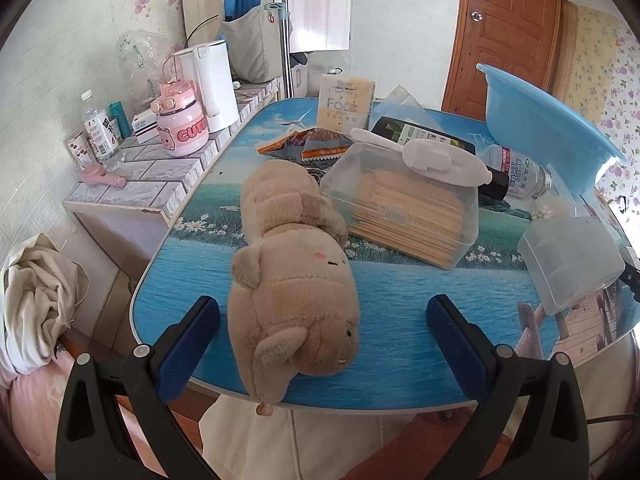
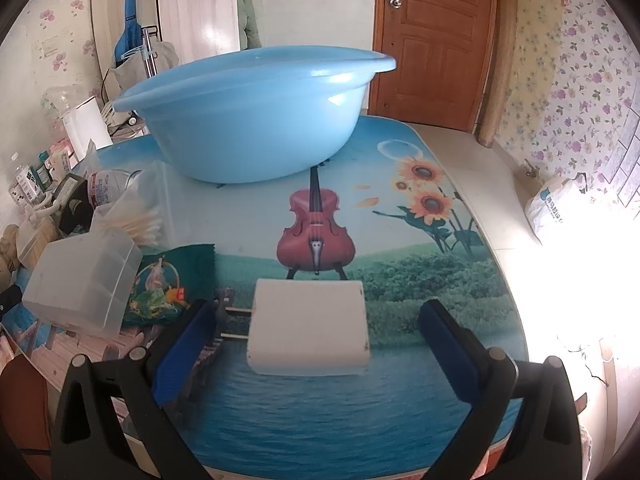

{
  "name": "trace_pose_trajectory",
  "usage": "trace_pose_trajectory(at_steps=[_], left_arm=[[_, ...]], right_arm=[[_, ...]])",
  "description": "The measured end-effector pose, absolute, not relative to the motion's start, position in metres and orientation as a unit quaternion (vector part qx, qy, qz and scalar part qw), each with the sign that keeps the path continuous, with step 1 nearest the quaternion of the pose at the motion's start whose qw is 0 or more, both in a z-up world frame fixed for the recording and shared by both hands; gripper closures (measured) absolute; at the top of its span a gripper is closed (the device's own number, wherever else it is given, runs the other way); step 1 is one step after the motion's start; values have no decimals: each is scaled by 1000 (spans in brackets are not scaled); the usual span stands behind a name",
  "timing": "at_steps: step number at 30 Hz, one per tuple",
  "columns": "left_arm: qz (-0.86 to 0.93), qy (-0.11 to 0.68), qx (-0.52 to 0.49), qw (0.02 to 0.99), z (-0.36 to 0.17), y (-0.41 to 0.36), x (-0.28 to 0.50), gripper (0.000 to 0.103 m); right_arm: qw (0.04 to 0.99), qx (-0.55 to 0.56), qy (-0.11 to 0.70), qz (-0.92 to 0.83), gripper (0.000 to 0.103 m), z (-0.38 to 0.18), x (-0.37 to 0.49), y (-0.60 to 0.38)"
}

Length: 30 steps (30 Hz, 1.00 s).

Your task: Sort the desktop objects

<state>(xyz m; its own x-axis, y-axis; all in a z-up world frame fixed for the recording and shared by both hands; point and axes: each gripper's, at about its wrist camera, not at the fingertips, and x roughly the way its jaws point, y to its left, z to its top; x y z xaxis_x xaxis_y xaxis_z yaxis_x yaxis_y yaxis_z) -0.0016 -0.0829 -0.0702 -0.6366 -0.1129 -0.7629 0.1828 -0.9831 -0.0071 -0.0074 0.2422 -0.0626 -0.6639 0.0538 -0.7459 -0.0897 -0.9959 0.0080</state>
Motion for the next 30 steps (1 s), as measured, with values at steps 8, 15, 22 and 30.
trace_pose_trajectory(at_steps=[8, 15, 22, 30], left_arm=[[-905, 43, 416, 84, -70, -83, 0, 0], [-905, 43, 414, 84, -71, -83, 0, 0], [-906, 42, 413, 81, -70, -83, 1, 0], [-906, 42, 413, 81, -70, -83, 1, 0]], right_arm=[[39, -408, 22, 912, 0, -62, -8, 241], [39, -408, 22, 912, 0, -62, -8, 242], [41, -408, 23, 912, 0, -62, -8, 243], [40, -408, 22, 912, 0, -62, -8, 244]])
